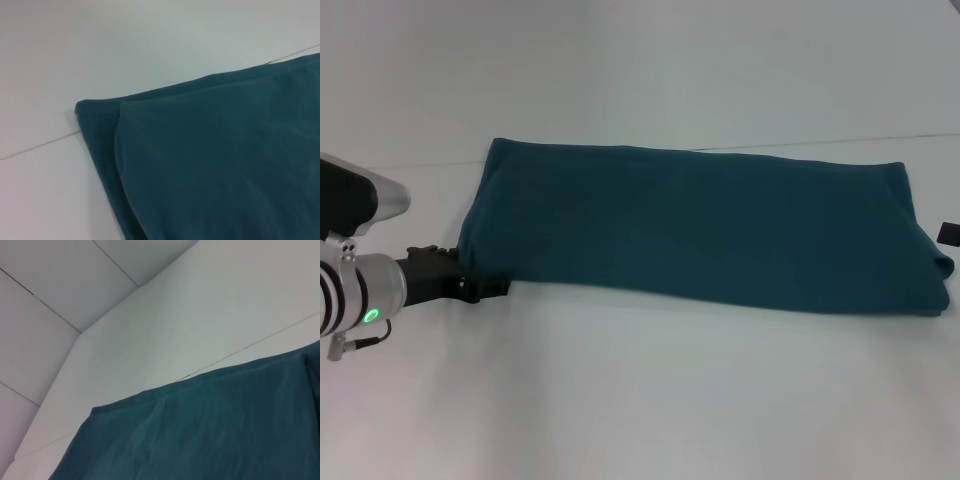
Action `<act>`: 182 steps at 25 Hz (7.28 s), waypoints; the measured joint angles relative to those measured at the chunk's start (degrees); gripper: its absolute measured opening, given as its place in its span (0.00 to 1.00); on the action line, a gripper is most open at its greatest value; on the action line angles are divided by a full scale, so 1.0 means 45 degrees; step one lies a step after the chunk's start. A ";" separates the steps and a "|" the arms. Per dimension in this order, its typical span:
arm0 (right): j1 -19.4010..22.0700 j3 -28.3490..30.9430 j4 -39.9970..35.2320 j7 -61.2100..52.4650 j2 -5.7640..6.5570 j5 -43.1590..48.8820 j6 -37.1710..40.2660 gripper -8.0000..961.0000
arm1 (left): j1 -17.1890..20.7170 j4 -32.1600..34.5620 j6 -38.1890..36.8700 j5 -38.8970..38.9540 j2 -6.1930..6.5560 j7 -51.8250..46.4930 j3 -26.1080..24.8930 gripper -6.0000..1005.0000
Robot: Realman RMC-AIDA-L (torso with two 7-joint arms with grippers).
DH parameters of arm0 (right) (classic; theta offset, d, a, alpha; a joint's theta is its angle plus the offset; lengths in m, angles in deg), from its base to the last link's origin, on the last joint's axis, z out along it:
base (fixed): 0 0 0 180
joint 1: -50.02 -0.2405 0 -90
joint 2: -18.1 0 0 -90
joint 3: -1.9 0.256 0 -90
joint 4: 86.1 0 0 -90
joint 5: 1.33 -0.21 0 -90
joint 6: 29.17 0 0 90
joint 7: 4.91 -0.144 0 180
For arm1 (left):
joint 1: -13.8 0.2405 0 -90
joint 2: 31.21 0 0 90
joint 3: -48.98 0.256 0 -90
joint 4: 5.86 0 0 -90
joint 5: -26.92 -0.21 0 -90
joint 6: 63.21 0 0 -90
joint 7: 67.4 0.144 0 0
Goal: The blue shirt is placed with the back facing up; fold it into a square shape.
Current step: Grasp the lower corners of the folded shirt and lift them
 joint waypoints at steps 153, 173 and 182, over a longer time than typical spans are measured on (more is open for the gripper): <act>-0.1057 0.0291 0.0196 -0.0897 -0.0755 0.3681 -0.2467 0.67 | -0.0069 0.1258 -0.0304 -0.2519 -0.0030 -0.2605 0.1400 0.01; -0.0870 0.0523 0.0122 -0.0446 -0.0687 0.3456 -0.2417 0.02 | 0.1074 0.3050 -0.2538 -0.2821 -0.0131 -0.3359 0.1492 0.02; -0.0658 0.0913 0.0078 0.0424 -0.0646 0.3197 -0.1613 0.02 | 0.2364 0.4864 -0.4803 -0.2414 -0.0168 -0.3658 0.1393 0.02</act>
